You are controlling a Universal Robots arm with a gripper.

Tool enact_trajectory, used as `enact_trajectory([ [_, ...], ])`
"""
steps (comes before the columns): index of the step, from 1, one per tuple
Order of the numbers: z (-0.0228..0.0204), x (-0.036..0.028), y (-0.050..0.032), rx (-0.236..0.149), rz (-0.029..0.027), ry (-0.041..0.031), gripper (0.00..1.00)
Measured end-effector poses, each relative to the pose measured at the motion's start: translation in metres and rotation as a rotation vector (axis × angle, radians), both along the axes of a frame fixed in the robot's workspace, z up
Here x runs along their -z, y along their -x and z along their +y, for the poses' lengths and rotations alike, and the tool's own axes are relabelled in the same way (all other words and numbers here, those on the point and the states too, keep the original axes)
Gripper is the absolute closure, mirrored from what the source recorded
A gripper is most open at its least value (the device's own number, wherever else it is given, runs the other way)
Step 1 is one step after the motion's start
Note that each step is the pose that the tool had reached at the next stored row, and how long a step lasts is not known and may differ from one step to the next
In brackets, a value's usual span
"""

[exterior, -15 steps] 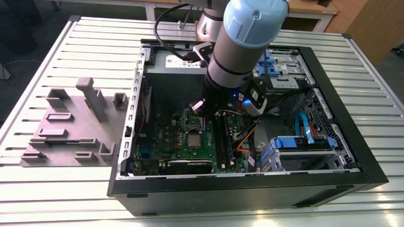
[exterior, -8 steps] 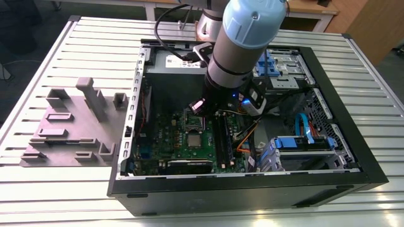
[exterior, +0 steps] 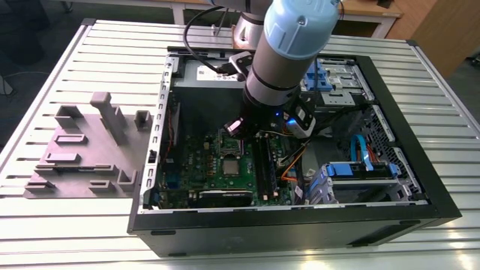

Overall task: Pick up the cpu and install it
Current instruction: 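Close the cpu cover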

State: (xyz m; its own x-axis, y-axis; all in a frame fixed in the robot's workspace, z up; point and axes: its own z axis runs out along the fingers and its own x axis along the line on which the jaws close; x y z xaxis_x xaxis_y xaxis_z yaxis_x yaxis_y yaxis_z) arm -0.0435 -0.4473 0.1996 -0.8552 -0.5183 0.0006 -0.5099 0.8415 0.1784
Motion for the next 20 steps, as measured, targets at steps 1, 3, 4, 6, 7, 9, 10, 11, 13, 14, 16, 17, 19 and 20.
enact_trajectory([
  [1,0.0000,0.0000,0.0001,0.000,0.0000,-0.0001,0.90],
  [3,0.0000,0.0001,0.0013,0.000,-0.0001,-0.0002,0.90],
  [4,0.0000,0.0001,0.0021,0.000,-0.0001,-0.0002,0.90],
  [6,0.0000,0.0001,0.0027,0.000,0.0000,-0.0002,0.90],
  [7,0.0000,0.0000,0.0028,0.000,0.0000,0.0000,0.90],
  [9,0.0000,0.0001,0.0029,0.000,0.0000,-0.0001,0.90],
  [10,-0.0001,-0.0001,0.0029,0.000,0.0000,-0.0002,0.90],
  [11,-0.0003,-0.0007,0.0030,0.000,0.0002,-0.0002,0.90],
  [13,-0.0006,-0.0025,0.0030,0.000,0.0009,-0.0001,0.90],
  [14,-0.0007,-0.0038,0.0030,0.000,0.0013,-0.0001,0.90],
  [16,-0.0011,-0.0065,0.0030,0.000,0.0026,-0.0002,0.90],
  [17,-0.0012,-0.0078,0.0029,0.000,0.0035,-0.0001,0.90],
  [19,-0.0015,-0.0094,0.0029,0.000,0.0053,-0.0002,0.90],
  [20,-0.0014,-0.0093,0.0029,0.000,0.0057,-0.0004,0.90],
])
